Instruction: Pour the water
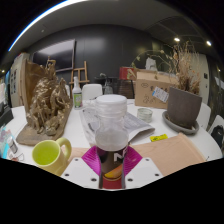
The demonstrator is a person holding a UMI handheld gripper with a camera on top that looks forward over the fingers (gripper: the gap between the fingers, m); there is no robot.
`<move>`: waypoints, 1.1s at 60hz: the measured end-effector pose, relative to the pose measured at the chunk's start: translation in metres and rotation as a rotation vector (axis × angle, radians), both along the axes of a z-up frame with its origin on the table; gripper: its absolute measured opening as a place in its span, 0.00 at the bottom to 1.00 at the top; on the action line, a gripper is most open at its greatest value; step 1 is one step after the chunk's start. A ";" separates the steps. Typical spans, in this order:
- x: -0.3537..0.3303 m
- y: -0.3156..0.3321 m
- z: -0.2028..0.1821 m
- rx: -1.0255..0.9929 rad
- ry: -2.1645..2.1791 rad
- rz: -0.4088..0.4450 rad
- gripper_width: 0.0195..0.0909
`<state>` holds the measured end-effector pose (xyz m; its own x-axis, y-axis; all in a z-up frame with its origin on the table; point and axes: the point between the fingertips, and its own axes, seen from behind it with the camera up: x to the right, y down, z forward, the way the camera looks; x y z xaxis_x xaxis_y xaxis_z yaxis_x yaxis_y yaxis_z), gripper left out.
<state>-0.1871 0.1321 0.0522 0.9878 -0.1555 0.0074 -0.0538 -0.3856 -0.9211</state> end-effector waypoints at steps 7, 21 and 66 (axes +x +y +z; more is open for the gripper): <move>0.002 -0.002 -0.001 -0.001 0.031 -0.025 0.25; -0.003 -0.041 0.020 -0.082 0.013 -0.035 0.93; -0.126 -0.324 0.141 -0.175 -0.060 -0.043 0.93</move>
